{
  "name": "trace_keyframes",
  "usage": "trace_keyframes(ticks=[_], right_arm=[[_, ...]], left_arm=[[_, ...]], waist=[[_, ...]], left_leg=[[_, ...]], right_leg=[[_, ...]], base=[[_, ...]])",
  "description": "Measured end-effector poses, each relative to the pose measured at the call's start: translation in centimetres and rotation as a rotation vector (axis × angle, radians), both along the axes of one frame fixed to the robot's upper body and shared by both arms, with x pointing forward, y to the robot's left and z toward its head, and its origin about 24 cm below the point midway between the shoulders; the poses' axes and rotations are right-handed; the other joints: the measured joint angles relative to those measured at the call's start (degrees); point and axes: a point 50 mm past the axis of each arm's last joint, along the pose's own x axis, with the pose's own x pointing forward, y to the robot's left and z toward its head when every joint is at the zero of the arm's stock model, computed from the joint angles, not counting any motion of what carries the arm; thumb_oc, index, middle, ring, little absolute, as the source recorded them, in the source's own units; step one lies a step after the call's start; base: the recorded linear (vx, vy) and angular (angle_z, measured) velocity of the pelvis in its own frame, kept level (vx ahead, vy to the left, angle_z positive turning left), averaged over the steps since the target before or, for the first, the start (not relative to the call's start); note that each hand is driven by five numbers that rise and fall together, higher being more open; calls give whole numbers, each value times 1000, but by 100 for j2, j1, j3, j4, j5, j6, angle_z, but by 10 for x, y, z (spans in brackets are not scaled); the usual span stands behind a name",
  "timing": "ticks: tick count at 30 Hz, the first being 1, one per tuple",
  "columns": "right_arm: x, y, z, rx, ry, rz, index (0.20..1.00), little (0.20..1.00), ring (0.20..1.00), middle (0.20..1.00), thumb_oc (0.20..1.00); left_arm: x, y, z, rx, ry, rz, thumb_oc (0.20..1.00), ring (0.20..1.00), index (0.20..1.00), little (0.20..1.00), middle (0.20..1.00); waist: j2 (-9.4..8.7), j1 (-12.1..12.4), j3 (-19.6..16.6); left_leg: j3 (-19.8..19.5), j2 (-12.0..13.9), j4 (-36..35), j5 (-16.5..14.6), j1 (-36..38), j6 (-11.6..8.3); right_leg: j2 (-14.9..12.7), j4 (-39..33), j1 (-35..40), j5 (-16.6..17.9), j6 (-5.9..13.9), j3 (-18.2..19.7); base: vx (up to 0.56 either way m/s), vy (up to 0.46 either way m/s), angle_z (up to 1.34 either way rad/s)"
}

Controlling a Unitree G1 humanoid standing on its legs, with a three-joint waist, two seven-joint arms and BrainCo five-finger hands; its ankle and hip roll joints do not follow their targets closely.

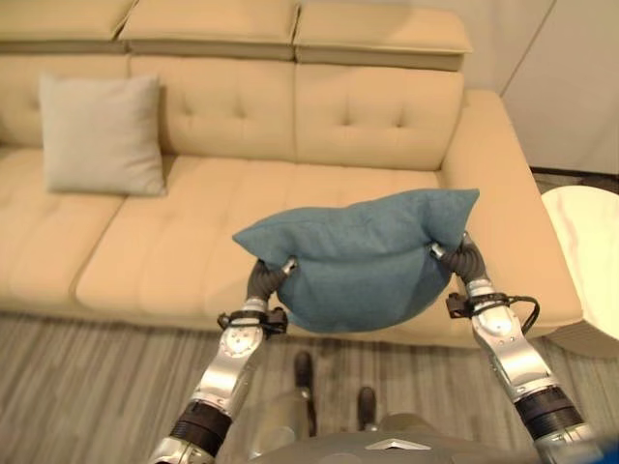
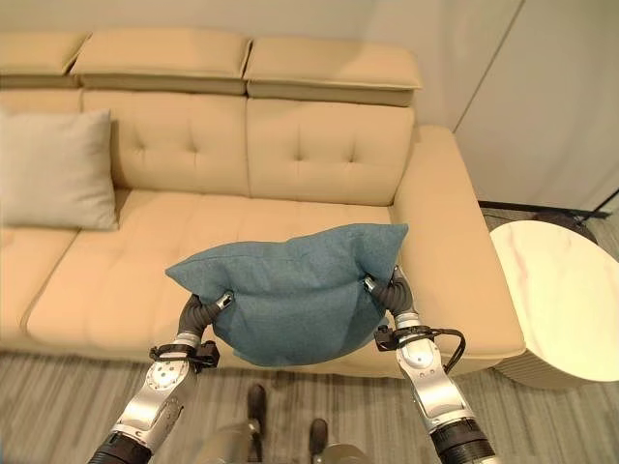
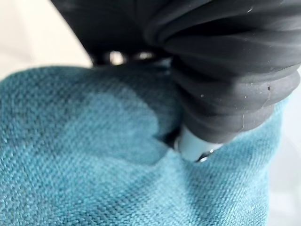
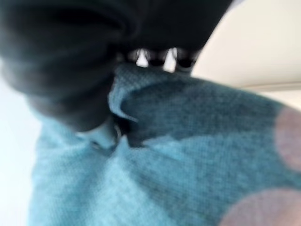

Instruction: Pick up all the scattered cushions and arrange them neatly on the sofa.

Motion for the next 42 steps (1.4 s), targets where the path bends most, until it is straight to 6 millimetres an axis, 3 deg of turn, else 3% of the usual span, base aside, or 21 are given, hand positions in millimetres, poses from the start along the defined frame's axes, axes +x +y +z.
trace_keyframes(ticks=[2,4,7,8,10,11,12,13,15,17,19,20,21,22,24,26,27,31,34,38,42], right_arm=[[1,1,5,3,-21,4,200,200,200,200,200],[2,3,8,7,-35,7,200,200,200,200,200],[6,16,10,32,-43,44,200,200,200,200,200],[6,20,9,28,-39,68,200,200,200,200,200],[7,23,10,28,-41,80,200,200,200,200,200],[7,23,9,29,-37,83,200,200,200,200,200],[7,22,6,27,-23,78,200,200,200,200,200],[6,18,3,24,-11,61,200,200,200,200,200],[5,12,1,14,-1,38,200,200,200,200,200],[5,9,1,8,-5,31,200,200,200,200,200],[6,5,4,7,-15,16,200,200,200,200,200],[6,6,4,11,-14,16,200,200,200,200,200],[6,7,4,13,-14,17,200,200,200,200,200],[7,6,6,11,-25,18,200,200,200,200,200],[11,2,12,-9,-48,8,200,200,200,200,200],[13,-3,17,-23,-65,-16,200,200,200,200,200],[14,-3,19,-25,-72,-15,200,200,200,200,200],[19,2,23,-15,-88,-13,200,200,200,200,200],[28,8,34,-14,-124,7,200,200,200,200,200],[44,21,48,-27,-160,36,200,200,200,200,200],[68,26,74,-43,-239,0,200,200,200,200,200]], left_arm=[[5,1,6,9,-25,-4,200,200,200,200,200],[10,3,12,23,-46,-9,200,200,200,200,200],[12,14,15,47,-58,21,200,200,200,200,200],[12,20,17,48,-64,50,200,200,200,200,200],[13,23,19,51,-74,60,200,200,200,200,200],[10,26,17,57,-65,72,200,200,200,200,200],[6,23,12,48,-45,69,200,200,200,200,200],[5,19,10,39,-39,59,200,200,200,200,200],[4,12,8,19,-34,47,200,200,200,200,200],[4,10,7,15,-33,38,200,200,200,200,200],[6,5,9,-4,-41,33,200,200,200,200,200],[6,4,9,-8,-40,36,200,200,200,200,200],[7,6,9,-6,-43,39,200,200,200,200,200],[9,6,13,-3,-56,37,200,200,200,200,200],[16,2,20,4,-86,30,200,200,200,200,200],[23,-5,26,8,-110,14,200,200,200,200,200],[23,-6,26,4,-110,18,200,200,200,200,200],[25,-1,30,19,-121,39,200,200,200,200,200],[37,9,47,61,-183,50,200,200,200,200,200],[49,19,67,107,-250,88,200,200,200,200,200],[72,14,105,123,-377,110,200,200,200,200,200]], waist=[[-25,-56,-2],[-77,-32,12],[-152,142,74],[-164,161,74],[-221,160,69],[-330,150,29],[-409,100,-22],[-372,70,-15],[-354,97,-22],[-460,38,-31],[-495,66,-9],[-495,108,-10],[-478,86,-18],[-476,67,-28],[-454,31,-37],[-449,46,-13],[-387,62,5],[-275,37,68],[-284,184,61],[-294,300,56],[-339,316,41]], left_leg=[[108,-194,-6,-65,95,216],[212,-317,45,-122,157,271],[373,-330,56,-359,346,382],[386,-331,-6,-415,471,316],[404,-369,-108,-513,595,235],[436,-480,-132,-628,671,187],[339,-537,-123,-712,787,100],[243,-470,-53,-751,834,21],[208,-317,245,-847,784,-143],[250,-296,1162,-913,372,-291],[409,-107,2988,-1036,-476,-545],[428,-18,3144,-1161,-595,-546],[382,105,2975,-1206,-614,-552],[276,361,2251,-1183,-595,-577],[-152,501,1070,-691,-333,-719],[-393,466,781,-570,-287,-752],[-436,469,592,-215,-125,-728],[-410,269,-22,-301,543,-601],[-252,-70,-282,-278,679,-335],[-131,-196,-296,-301,646,-235],[-102,-182,-306,-218,437,-155]], right_leg=[[-289,1249,-558,-406,296,37],[-541,2170,-1066,-688,455,36],[-893,2460,-1399,-754,534,-296],[-937,2207,-1504,-726,578,-408],[-821,1465,-1817,-285,634,-477],[-802,1100,-1886,224,600,-632],[-746,575,-1556,641,343,-734],[-632,357,-1345,840,232,-737],[-481,85,-1093,848,60,-802],[-514,-102,-898,863,-154,-935],[-532,-301,-648,801,-321,-961],[-495,-435,-488,823,-358,-956],[-426,-531,-344,789,-389,-958],[-315,-620,-236,734,-439,-895],[-186,-739,-222,801,-432,-760],[-183,-749,-224,816,-450,-714],[-155,-715,-211,794,-403,-669],[-351,-751,50,773,-73,-499],[-665,-844,56,845,231,-366],[-784,-919,6,940,367,-226],[-766,-920,-228,1002,392,-189]], base=[[40,92,-21],[111,98,-11],[173,26,-40],[216,-13,-21],[219,-48,-1],[251,-136,13],[301,-179,27],[187,-159,34],[96,-117,27],[112,-103,32],[114,-10,6],[141,30,-10],[210,91,-29],[211,123,-29],[174,153,-34],[158,184,-21],[221,241,-28],[150,195,-22],[71,157,-9],[22,76,-13],[-50,9,-6]])
